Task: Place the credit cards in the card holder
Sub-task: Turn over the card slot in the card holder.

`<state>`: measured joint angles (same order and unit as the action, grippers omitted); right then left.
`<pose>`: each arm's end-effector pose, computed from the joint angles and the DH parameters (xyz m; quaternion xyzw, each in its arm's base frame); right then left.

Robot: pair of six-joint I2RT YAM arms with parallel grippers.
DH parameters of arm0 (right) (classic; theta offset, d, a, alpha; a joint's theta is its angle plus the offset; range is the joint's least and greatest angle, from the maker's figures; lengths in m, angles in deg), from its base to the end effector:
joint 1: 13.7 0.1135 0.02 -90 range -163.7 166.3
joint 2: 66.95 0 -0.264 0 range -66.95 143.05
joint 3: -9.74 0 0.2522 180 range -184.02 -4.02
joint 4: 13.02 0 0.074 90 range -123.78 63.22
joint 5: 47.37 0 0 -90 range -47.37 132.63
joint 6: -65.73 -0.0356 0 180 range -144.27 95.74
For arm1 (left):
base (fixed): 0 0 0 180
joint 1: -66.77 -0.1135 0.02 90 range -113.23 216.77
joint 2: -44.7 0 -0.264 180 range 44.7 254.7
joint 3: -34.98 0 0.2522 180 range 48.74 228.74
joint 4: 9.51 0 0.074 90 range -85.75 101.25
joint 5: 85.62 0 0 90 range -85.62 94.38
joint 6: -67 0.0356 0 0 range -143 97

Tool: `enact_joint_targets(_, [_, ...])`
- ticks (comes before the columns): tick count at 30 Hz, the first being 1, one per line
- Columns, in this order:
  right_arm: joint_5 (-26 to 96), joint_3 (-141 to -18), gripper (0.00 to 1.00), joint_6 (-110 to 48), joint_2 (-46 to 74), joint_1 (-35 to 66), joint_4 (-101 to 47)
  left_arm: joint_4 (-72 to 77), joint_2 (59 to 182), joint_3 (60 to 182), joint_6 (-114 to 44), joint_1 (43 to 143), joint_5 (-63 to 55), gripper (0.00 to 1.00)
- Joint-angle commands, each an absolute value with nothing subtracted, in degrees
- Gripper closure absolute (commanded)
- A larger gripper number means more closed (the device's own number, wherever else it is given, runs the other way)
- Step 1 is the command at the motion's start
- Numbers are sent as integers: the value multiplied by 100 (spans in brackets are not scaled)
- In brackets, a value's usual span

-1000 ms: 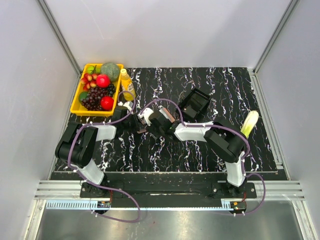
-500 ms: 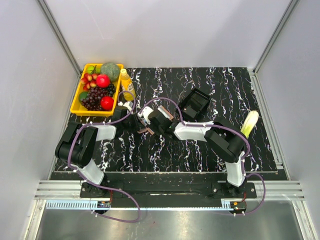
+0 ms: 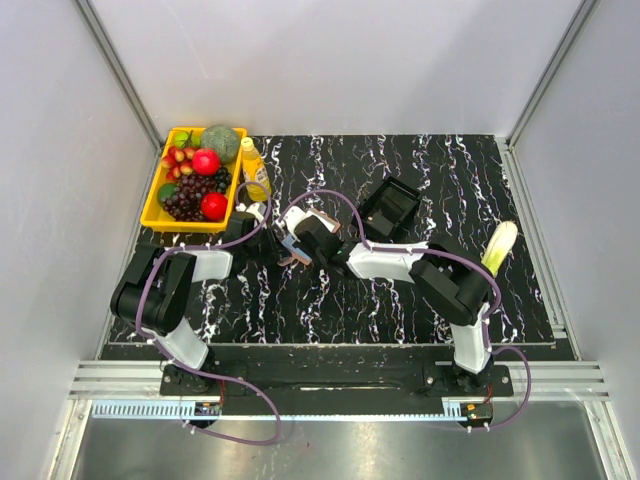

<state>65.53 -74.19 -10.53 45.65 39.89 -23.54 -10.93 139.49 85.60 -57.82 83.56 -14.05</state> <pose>0.2637 0.3342 0.1687 -0.4199 0.7841 -0.0253 0.4564 0.2860 -0.0980 0.1277 -0.0783 0.9032 -0.3043 0.2923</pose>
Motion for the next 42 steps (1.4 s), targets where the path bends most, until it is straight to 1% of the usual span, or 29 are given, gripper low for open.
enact_joint_targets(1, [6917,-7653,77,-994,4432,3992,-2020,-700,14217,8390,-5552,8329,-1082,83])
enact_joint_targets(7, [7181,-8048,76,-906,4705,3869,-2116,-621,14156,8399,-5481,8320,-1056,83])
enact_joint_targets(12, [7023,-8145,73,-1002,4652,3658,-2142,-533,14033,8372,-5420,8320,-968,83])
enact_joint_targets(21, [7058,-8321,71,-1116,5047,3421,-2248,-454,14033,8381,-5350,8329,-942,83])
enact_joint_targets(23, [7041,-8347,68,-1135,5030,3351,-2274,-428,14041,8381,-5323,8329,-924,83])
enact_joint_targets(28, [6900,-8523,67,-1248,4680,3175,-2520,-375,13998,8381,-5270,8320,-898,83])
enact_joint_targets(30, [6507,-8436,61,-1432,4381,3087,-2529,-349,13954,8399,-5279,8329,-906,83])
enact_joint_targets(34, [5864,-8480,60,-1995,4029,2797,-2968,-305,13752,8434,-5332,8329,-950,83])
enact_joint_targets(36, [5356,-8471,57,-2066,3975,2753,-3047,-235,13620,8451,-5297,8329,-898,83])
enact_joint_targets(37, [5022,-8505,54,-2075,4036,2744,-3108,-200,13541,8469,-5271,8329,-889,83])
enact_joint_targets(38, [4749,-8584,53,-2162,4132,2744,-3222,-130,13506,8521,-5227,8329,-898,83])
enact_joint_targets(42, [4281,-9014,54,-2365,4773,2726,-3566,99,13523,8759,-5095,8320,-889,83])
